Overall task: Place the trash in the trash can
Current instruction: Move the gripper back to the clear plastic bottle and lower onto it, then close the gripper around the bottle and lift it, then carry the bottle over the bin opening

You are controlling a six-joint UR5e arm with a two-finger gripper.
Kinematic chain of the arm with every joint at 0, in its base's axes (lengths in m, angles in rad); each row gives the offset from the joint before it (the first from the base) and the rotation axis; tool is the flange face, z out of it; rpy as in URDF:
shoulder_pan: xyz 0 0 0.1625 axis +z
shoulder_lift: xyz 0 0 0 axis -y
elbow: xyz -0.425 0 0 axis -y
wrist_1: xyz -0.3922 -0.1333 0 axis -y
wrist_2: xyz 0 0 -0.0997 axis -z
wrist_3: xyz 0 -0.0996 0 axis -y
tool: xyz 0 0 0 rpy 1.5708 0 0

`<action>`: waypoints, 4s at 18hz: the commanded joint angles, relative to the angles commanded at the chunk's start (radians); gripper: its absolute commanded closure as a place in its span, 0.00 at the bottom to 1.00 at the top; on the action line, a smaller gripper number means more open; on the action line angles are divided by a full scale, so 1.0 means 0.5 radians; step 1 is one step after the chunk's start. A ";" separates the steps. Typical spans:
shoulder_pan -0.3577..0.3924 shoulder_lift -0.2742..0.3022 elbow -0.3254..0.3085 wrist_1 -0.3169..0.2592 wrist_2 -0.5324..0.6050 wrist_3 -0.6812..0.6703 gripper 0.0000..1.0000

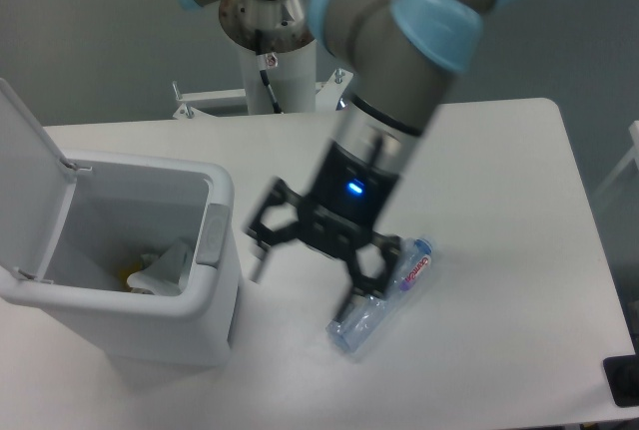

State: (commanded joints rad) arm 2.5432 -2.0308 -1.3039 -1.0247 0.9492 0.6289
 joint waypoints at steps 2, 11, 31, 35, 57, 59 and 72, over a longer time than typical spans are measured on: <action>0.019 -0.064 -0.018 -0.009 0.141 0.085 0.00; -0.095 -0.218 -0.132 -0.052 0.776 0.435 0.00; -0.365 -0.442 -0.203 -0.018 1.249 0.463 0.00; -0.392 -0.494 -0.166 0.018 1.344 0.463 0.00; -0.184 -0.203 0.006 0.021 0.723 0.439 0.80; -0.111 -0.117 0.018 0.021 0.523 0.399 0.80; 0.089 0.340 0.141 0.058 -0.618 0.007 0.78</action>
State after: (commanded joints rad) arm 2.5878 -1.8608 -1.2334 -0.9956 0.6400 0.6322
